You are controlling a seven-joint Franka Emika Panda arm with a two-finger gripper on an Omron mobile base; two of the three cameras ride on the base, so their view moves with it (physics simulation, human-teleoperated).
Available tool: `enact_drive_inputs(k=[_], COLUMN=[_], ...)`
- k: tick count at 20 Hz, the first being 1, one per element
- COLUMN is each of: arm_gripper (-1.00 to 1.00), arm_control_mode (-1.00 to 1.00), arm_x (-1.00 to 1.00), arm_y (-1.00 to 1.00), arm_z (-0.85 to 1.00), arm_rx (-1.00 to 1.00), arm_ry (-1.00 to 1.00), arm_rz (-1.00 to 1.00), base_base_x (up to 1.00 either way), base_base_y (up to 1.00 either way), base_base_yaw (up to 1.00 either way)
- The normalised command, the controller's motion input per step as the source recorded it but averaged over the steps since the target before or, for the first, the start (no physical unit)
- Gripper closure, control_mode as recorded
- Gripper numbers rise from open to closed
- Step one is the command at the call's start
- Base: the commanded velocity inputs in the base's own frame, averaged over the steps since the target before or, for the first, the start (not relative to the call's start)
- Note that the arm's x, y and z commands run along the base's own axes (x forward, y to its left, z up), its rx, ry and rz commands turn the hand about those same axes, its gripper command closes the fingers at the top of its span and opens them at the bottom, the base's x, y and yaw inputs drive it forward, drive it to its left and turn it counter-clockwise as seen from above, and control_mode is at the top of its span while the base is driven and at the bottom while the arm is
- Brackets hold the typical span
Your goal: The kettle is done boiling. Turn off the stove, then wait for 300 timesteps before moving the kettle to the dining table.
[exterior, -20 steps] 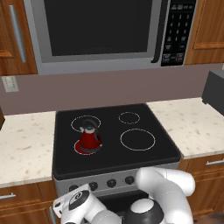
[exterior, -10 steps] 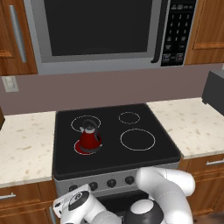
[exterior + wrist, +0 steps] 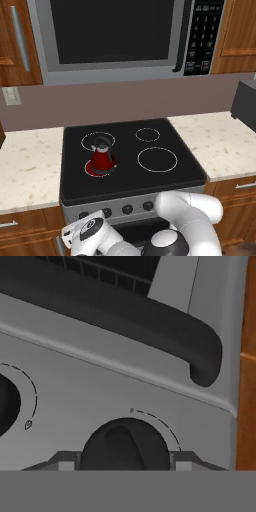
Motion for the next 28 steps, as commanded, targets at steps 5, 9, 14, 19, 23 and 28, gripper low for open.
enact_drive_inputs(k=[5,9,14,19,23,28], arm_gripper=[1.00,1.00,1.00,1.00,1.00,1.00], arm_control_mode=[-1.00,-1.00,-1.00,-1.00,-1.00,-1.00], arm_x=[0.00,-0.01,-0.05,-0.07,-0.05,-0.02], arm_y=[-0.19,-0.16,-0.15,-0.14,-0.16,-0.16], arm_z=[-0.11,-0.17,-0.17,-0.16,-0.15,-0.07], arm_rx=[0.27,0.26,0.26,0.27,0.28,0.29], arm_ry=[-0.03,-0.04,-0.07,-0.09,-0.09,-0.07], arm_rz=[0.00,0.00,0.00,0.00,0.00,0.00], base_base_x=[0.00,0.00,0.00,0.00,0.00,0.00], base_base_y=[0.00,0.00,0.00,0.00,0.00,0.00], base_base_yaw=[0.00,0.00,0.00,0.00,0.00,0.00])
